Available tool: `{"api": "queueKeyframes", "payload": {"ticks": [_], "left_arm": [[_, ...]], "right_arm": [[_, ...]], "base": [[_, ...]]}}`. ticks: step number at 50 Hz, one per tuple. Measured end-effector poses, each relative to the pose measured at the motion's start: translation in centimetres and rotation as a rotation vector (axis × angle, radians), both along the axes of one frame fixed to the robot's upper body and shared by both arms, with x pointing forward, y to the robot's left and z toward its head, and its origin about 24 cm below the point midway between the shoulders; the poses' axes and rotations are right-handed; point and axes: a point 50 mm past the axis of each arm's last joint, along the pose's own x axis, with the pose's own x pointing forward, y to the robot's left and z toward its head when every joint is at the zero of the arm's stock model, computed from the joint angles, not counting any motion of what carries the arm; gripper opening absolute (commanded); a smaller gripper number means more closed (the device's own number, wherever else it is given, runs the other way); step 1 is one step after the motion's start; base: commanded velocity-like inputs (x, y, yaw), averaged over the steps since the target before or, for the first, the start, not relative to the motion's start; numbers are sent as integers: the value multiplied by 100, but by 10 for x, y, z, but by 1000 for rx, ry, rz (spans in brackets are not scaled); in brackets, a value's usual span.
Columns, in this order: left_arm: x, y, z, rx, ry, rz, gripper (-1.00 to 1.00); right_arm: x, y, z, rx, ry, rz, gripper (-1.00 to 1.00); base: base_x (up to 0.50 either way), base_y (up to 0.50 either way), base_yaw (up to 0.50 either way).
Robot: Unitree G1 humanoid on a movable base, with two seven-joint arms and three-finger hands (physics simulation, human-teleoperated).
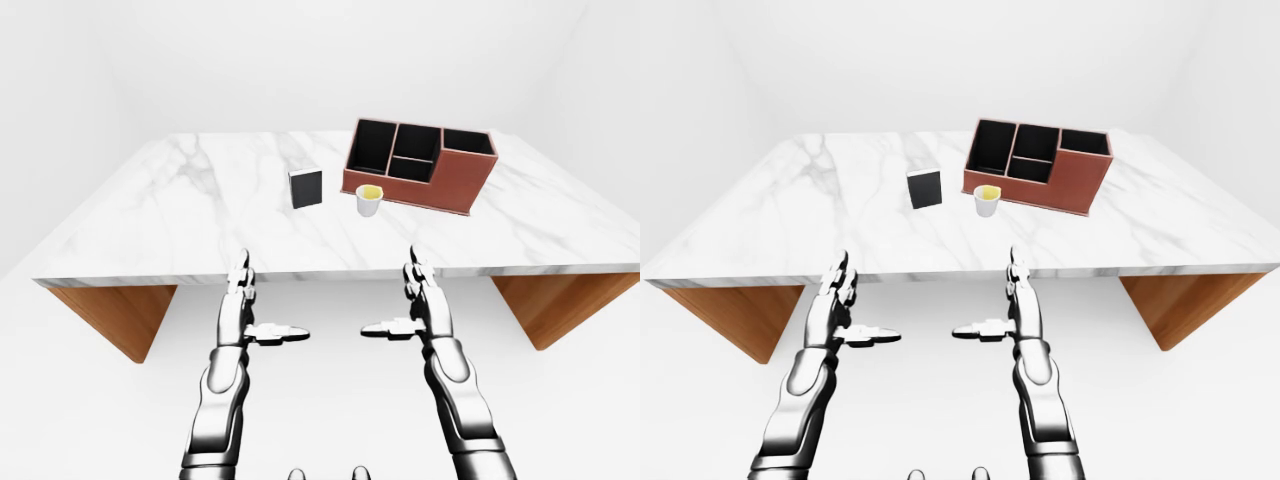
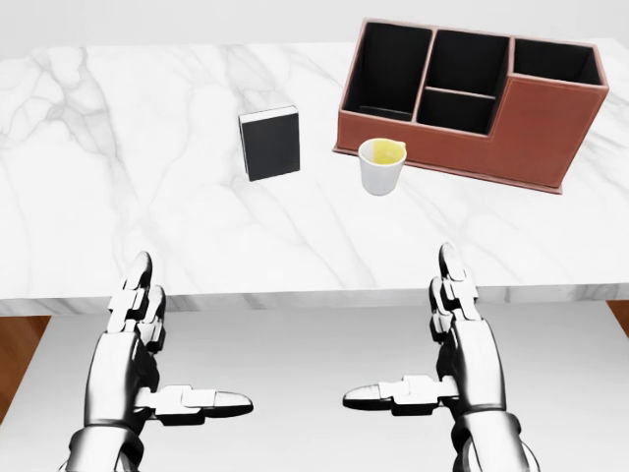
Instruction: Pick up the book and place it in the caddy.
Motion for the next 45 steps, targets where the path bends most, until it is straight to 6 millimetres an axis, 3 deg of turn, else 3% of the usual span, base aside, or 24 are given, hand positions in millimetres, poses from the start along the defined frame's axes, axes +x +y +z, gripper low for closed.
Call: {"api": "queueKeyframes", "payload": {"ticks": [25,45], "left_arm": [[1,9,3,9,-5,-12,100],[-3,14,43,22,-133,-20,100]], "right_arm": [[10,-1,6,-39,-35,23,100],[10,-3,33,-75,-111,33,100]], "base": [[0,0,0],[0,0,0]]}}
